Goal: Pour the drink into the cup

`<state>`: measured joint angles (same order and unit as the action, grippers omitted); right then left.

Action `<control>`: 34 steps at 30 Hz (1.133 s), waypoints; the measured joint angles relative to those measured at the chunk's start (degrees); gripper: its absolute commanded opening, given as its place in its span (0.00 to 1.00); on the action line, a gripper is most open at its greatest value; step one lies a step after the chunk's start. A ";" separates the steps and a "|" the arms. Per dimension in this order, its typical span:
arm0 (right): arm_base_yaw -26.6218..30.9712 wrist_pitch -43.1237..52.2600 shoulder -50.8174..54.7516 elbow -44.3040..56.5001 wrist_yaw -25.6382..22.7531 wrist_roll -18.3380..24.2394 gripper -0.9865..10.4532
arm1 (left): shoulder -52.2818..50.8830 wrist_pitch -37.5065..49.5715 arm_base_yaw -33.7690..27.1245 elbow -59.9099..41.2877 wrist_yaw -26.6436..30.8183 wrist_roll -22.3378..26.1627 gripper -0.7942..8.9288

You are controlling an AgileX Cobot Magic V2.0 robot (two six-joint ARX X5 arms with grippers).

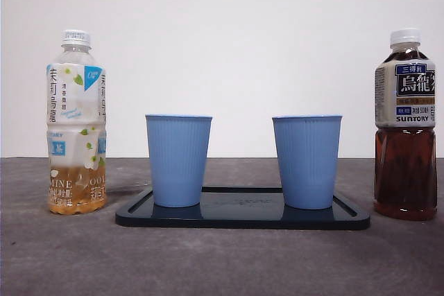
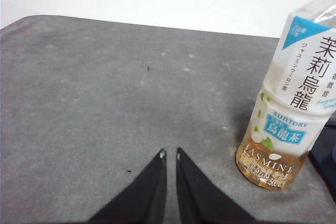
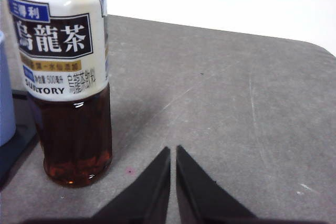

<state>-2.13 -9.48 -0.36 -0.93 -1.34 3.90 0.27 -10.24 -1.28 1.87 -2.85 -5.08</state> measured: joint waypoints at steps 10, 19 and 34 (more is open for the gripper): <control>0.00 0.09 0.00 0.00 0.00 -0.90 0.10 | 0.00 0.00 0.00 0.00 0.00 0.00 0.11; 0.00 0.09 0.00 0.00 0.00 -0.94 0.10 | 0.00 0.00 0.00 0.00 0.00 0.00 0.11; 0.00 0.09 0.00 0.00 0.00 -0.94 0.10 | 0.00 0.00 0.00 0.00 0.00 -0.02 0.11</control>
<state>-2.13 -9.39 -0.36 -0.93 -1.34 2.96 0.27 -10.24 -1.28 1.87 -2.85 -5.10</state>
